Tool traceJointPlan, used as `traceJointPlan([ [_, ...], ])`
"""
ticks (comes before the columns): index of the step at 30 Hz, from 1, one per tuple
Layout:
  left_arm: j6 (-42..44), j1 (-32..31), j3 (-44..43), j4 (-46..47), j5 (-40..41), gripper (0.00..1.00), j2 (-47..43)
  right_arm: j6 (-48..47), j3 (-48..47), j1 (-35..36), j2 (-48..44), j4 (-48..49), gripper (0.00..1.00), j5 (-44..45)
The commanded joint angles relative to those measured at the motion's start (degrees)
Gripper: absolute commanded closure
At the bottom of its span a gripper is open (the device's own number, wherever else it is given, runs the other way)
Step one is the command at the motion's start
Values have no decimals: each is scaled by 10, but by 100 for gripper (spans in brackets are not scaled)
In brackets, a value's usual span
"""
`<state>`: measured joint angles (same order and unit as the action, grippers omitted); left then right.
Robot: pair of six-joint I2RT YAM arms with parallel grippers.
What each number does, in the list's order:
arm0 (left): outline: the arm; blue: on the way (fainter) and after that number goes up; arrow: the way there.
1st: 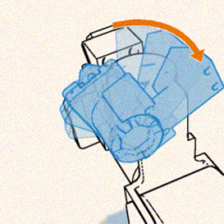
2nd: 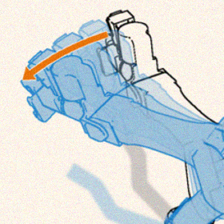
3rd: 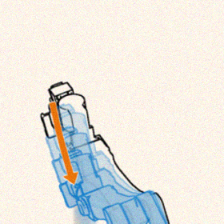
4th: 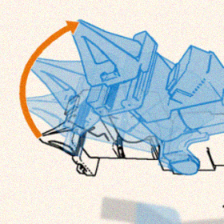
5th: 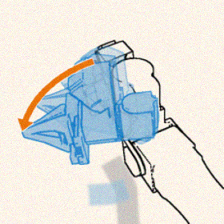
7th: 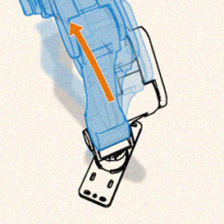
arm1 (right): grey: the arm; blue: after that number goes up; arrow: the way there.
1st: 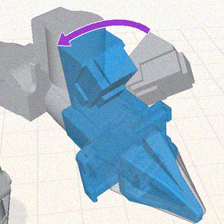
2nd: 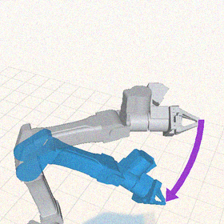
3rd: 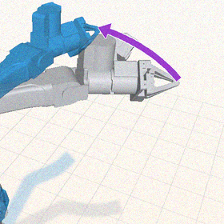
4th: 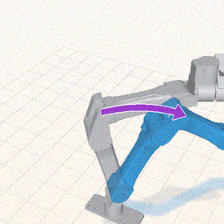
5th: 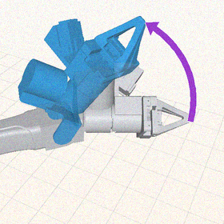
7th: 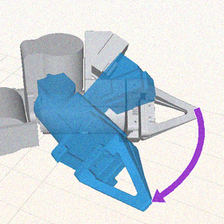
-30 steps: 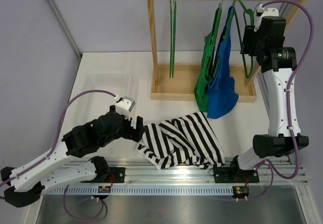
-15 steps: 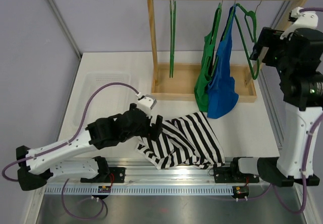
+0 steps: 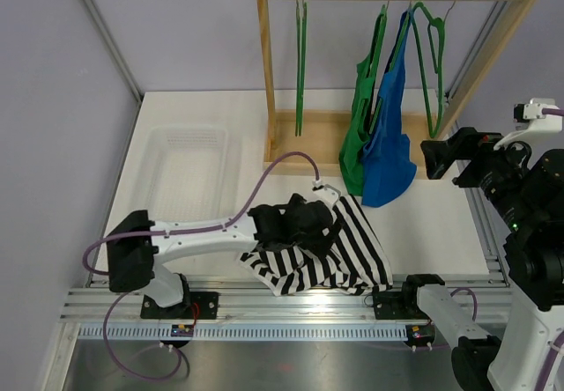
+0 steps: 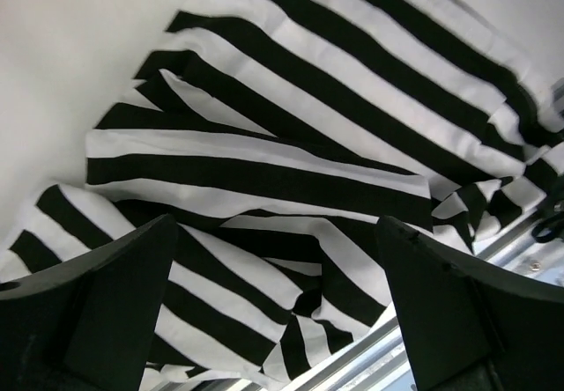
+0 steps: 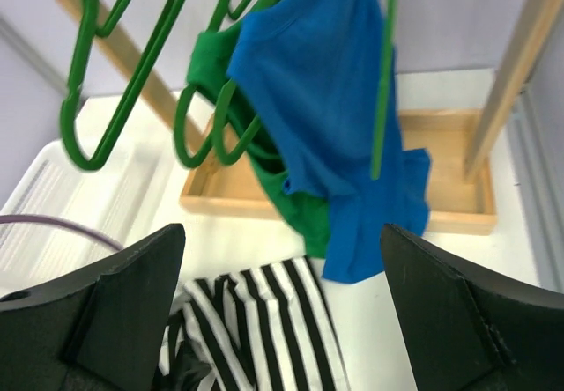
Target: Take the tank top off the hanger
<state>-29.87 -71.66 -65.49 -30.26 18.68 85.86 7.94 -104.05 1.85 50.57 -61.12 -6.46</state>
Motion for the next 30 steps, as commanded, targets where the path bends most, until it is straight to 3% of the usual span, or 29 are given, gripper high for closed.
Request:
traceJointPlan([
  [1,-14,-15,-19,19,-7,1,50,11,24,-2,-16,35,1,-93],
  [5,-41,-16,5,32,-7,3,99,20,31,-2,-29,50,1,-113],
  [8,-56,-17,28,47,-16,16,125,24,38,-1,-28,54,0,-141],
  [10,-61,-17,41,57,-29,35,127,24,41,-2,-29,57,1,-147],
  [12,-63,-18,55,69,-36,48,123,23,44,-1,-30,58,1,-143],
  [13,-63,-18,57,69,-36,60,120,23,46,-2,-31,59,1,-142],
  [14,-62,-18,60,66,-33,83,110,23,46,-2,-33,59,1,-141],
  [16,-67,-19,65,59,-4,100,92,23,46,-2,-34,60,1,-137],
  [24,-117,-17,10,-123,216,100,-76,22,36,-1,-32,57,1,-132],
  [30,-97,34,-74,-254,304,100,-165,22,32,-2,-29,59,1,-132],
])
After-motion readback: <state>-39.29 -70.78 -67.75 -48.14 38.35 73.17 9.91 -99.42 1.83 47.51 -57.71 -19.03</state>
